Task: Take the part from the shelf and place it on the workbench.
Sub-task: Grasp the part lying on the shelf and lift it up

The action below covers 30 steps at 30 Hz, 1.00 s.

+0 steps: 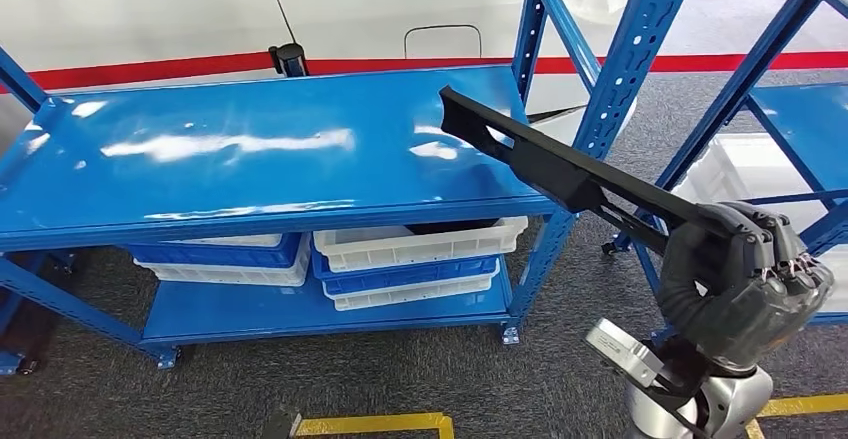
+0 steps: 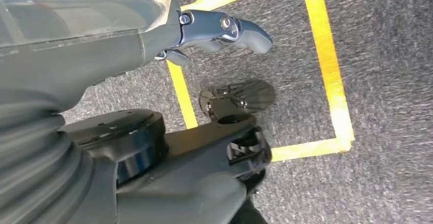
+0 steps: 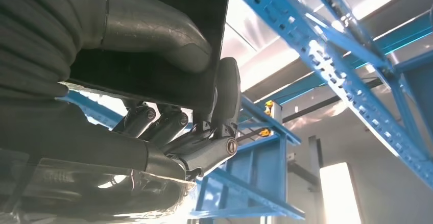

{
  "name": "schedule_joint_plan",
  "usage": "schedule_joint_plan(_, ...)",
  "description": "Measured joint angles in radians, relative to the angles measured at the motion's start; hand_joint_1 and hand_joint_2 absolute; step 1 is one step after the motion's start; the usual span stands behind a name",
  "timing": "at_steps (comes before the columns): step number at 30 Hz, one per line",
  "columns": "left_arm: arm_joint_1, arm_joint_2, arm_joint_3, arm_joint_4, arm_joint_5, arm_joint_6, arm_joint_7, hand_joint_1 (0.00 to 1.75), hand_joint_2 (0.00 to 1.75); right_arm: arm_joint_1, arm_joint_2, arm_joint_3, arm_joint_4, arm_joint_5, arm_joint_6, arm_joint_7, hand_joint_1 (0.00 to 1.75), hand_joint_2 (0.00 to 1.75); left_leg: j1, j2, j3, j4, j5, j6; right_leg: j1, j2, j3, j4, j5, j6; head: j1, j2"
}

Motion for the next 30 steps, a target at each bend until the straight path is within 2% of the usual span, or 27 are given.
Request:
schedule_joint_plan(2, 0.002, 0.002, 0.0, 0.0, 0.0, 0.0, -0.001, 0.0, 1.75, 0.001, 0.002, -0.004, -0.001, -0.002, 0.0, -0.004, 1.75, 1.75, 0.004, 0.0, -0.039, 0.121, -0.074, -0.01, 0.003, -0.002, -0.017, 0.0, 0.012, -0.007, -0.002, 0.0)
schedule_joint_plan(3, 0.004, 0.003, 0.001, 0.0, 0.001, 0.0, -0.002, 0.0, 1.75, 0.001, 0.002, -0.006, -0.001, -0.005, 0.0, -0.007, 1.75, 1.75, 0.007, 0.0, -0.044, 0.157, -0.086, -0.013, 0.003, -0.002, -0.025, 0.001, 0.018, -0.007, -0.002, 0.0)
schedule_joint_plan(4, 0.005, 0.004, 0.001, 0.0, 0.002, 0.0, -0.004, 0.0, 1.75, 0.002, 0.002, -0.008, -0.001, -0.01, 0.0, -0.011, 1.75, 1.75, 0.009, 0.0, -0.033, 0.158, -0.079, -0.015, 0.003, -0.002, -0.032, 0.001, 0.024, -0.006, -0.002, 0.0)
schedule_joint_plan(5, 0.007, 0.005, 0.002, 0.0, 0.003, 0.0, -0.006, 0.0, 1.75, 0.002, 0.002, -0.009, -0.001, -0.015, 0.0, -0.015, 1.75, 1.75, 0.011, 0.0, -0.001, 0.122, -0.057, -0.015, 0.003, -0.002, -0.037, 0.001, 0.029, -0.003, -0.002, 0.0)
schedule_joint_plan(6, 0.008, 0.007, 0.003, 0.0, 0.004, 0.0, -0.01, 0.0, 1.75, 0.002, 0.002, -0.012, -0.002, -0.021, 0.0, -0.018, 1.75, 1.75, 0.013, 0.0, 0.046, 0.055, -0.03, -0.015, 0.002, -0.001, -0.041, 0.002, 0.032, 0.001, -0.002, 0.0)
schedule_joint_plan(8, 0.008, 0.008, 0.007, 0.0, 0.008, 0.0, -0.016, 0.0, 1.75, 0.0, 0.002, -0.016, -0.007, -0.03, 0.0, -0.024, 1.75, 1.75, 0.011, -0.004, 0.128, -0.073, -0.001, -0.009, 0.003, -0.001, -0.046, 0.003, 0.04, 0.012, -0.001, 0.0)
schedule_joint_plan(9, 0.009, 0.009, 0.009, 0.001, 0.01, 0.0, -0.02, 0.0, 1.75, -0.002, 0.003, -0.018, -0.011, -0.034, 0.0, -0.026, 1.75, 1.75, 0.008, -0.006, 0.146, -0.105, 0.001, -0.004, 0.004, -0.001, -0.048, 0.003, 0.044, 0.018, -0.001, 0.0)
schedule_joint_plan(12, 0.014, 0.013, 0.011, 0.002, 0.012, -0.001, -0.025, 0.0, 1.75, -0.006, 0.002, -0.02, -0.02, -0.052, 0.0, -0.029, 1.75, 1.75, 0.0, -0.006, 0.14, -0.118, 0.012, 0.017, 0.004, -0.002, -0.052, 0.001, 0.055, 0.04, -0.002, 0.0)
schedule_joint_plan(13, 0.015, 0.014, 0.011, 0.003, 0.012, -0.002, -0.026, 0.0, 1.75, -0.006, 0.002, -0.021, -0.023, -0.057, 0.0, -0.029, 1.75, 1.75, 0.0, -0.004, 0.136, -0.122, 0.02, 0.027, 0.004, -0.002, -0.06, 0.01, 0.047, 0.043, -0.002, 0.0)
schedule_joint_plan(14, 0.016, 0.015, 0.011, 0.004, 0.012, -0.003, -0.027, 0.0, 1.75, -0.007, 0.002, -0.022, -0.027, -0.061, 0.0, -0.029, 1.75, 1.75, 0.001, -0.002, 0.13, -0.127, 0.029, 0.037, 0.005, -0.002, -0.074, 0.038, 0.025, 0.041, 0.0, 0.0)
schedule_joint_plan(15, 0.017, 0.016, 0.011, 0.005, 0.013, -0.005, -0.029, 0.0, 1.75, -0.007, 0.001, -0.022, -0.029, -0.064, 0.0, -0.029, 1.75, 1.75, 0.002, 0.001, 0.123, -0.129, 0.038, 0.045, 0.005, -0.002, -0.094, 0.086, -0.009, 0.036, 0.003, 0.0)
schedule_joint_plan(17, 0.02, 0.018, 0.011, 0.006, 0.013, -0.009, -0.033, 0.0, 1.75, -0.007, 0.0, -0.023, -0.031, -0.067, 0.0, -0.029, 1.75, 1.75, -0.002, 0.003, 0.103, -0.129, 0.052, 0.053, 0.007, -0.002, -0.141, 0.217, -0.083, 0.028, 0.006, 0.0)
schedule_joint_plan(18, 0.023, 0.019, 0.011, 0.006, 0.013, -0.011, -0.035, 0.0, 1.75, -0.005, 0.0, -0.023, -0.031, -0.067, 0.0, -0.029, 1.75, 1.75, -0.004, 0.004, 0.093, -0.128, 0.059, 0.053, 0.008, -0.002, -0.154, 0.267, -0.103, 0.029, 0.006, 0.0)
schedule_joint_plan(19, 0.026, 0.021, 0.011, 0.007, 0.013, -0.012, -0.036, 0.0, 1.75, -0.003, -0.001, -0.023, -0.031, -0.066, 0.0, -0.029, 1.75, 1.75, -0.005, 0.004, 0.084, -0.128, 0.065, 0.053, 0.008, -0.002, -0.148, 0.283, -0.108, 0.034, 0.006, 0.0)
schedule_joint_plan(20, 0.029, 0.022, 0.011, 0.008, 0.013, -0.012, -0.037, 0.0, 1.75, -0.001, -0.001, -0.023, -0.032, -0.064, 0.0, -0.029, 1.75, 1.75, -0.006, 0.005, 0.077, -0.127, 0.071, 0.052, 0.009, -0.002, -0.121, 0.257, -0.096, 0.041, 0.006, 0.0)
schedule_joint_plan(22, 0.034, 0.024, 0.011, 0.009, 0.012, -0.013, -0.04, 0.0, 1.75, 0.003, -0.002, -0.024, -0.035, -0.059, 0.0, -0.029, 1.75, 1.75, -0.008, 0.004, 0.066, -0.126, 0.081, 0.047, 0.01, -0.002, -0.023, 0.117, -0.059, 0.049, 0.006, 0.0)
schedule_joint_plan(23, 0.035, 0.025, 0.011, 0.009, 0.012, -0.013, -0.042, 0.0, 1.75, 0.003, -0.001, -0.024, -0.038, -0.056, 0.0, -0.029, 1.75, 1.75, -0.01, 0.003, 0.062, -0.124, 0.085, 0.043, 0.013, -0.002, 0.022, 0.047, -0.046, 0.049, 0.006, 0.0)
schedule_joint_plan(24, 0.036, 0.026, 0.011, 0.01, 0.012, -0.013, -0.043, 0.0, 1.75, 0.004, -0.001, -0.024, -0.041, -0.055, 0.0, -0.029, 1.75, 1.75, -0.012, 0.003, 0.058, -0.121, 0.09, 0.038, 0.015, -0.001, 0.049, -0.001, -0.039, 0.046, 0.005, 0.0)
schedule_joint_plan(25, 0.037, 0.027, 0.011, 0.01, 0.012, -0.013, -0.044, 0.0, 1.75, 0.005, -0.001, -0.025, -0.044, -0.055, 0.0, -0.029, 1.75, 1.75, -0.013, 0.003, 0.056, -0.12, 0.094, 0.032, 0.018, -0.001, 0.06, -0.023, -0.036, 0.042, 0.005, 0.0)
schedule_joint_plan(26, 0.039, 0.028, 0.011, 0.01, 0.012, -0.013, -0.045, 0.0, 1.75, 0.007, -0.001, -0.026, -0.046, -0.054, 0.0, -0.029, 1.75, 1.75, -0.014, 0.002, 0.054, -0.119, 0.099, 0.027, 0.02, 0.0, 0.056, -0.028, -0.033, 0.036, 0.004, 0.0)
schedule_joint_plan(28, 0.042, 0.032, 0.011, 0.012, 0.012, -0.013, -0.045, 0.0, 1.75, 0.009, -0.001, -0.029, -0.047, -0.054, 0.0, -0.029, 1.75, 1.75, -0.01, 0.0, 0.046, -0.108, 0.09, 0.016, 0.01, -0.001, 0.046, -0.029, -0.023, 0.019, 0.004, 0.0)
schedule_joint_plan(29, 0.044, 0.034, 0.011, 0.013, 0.012, -0.013, -0.045, 0.0, 1.75, 0.01, 0.0, -0.029, -0.048, -0.055, 0.0, -0.029, 1.75, 1.75, -0.008, -0.001, 0.035, -0.085, 0.064, 0.01, 0.005, -0.002, 0.04, -0.031, -0.015, 0.008, 0.002, 0.0)
schedule_joint_plan(30, 0.045, 0.035, 0.011, 0.014, 0.012, -0.013, -0.045, 0.0, 1.75, 0.01, 0.0, -0.03, -0.049, -0.055, 0.0, -0.029, 1.75, 1.75, -0.004, -0.003, 0.02, -0.045, 0.025, 0.004, 0.001, -0.003, 0.036, -0.031, -0.008, -0.002, 0.001, 0.0)
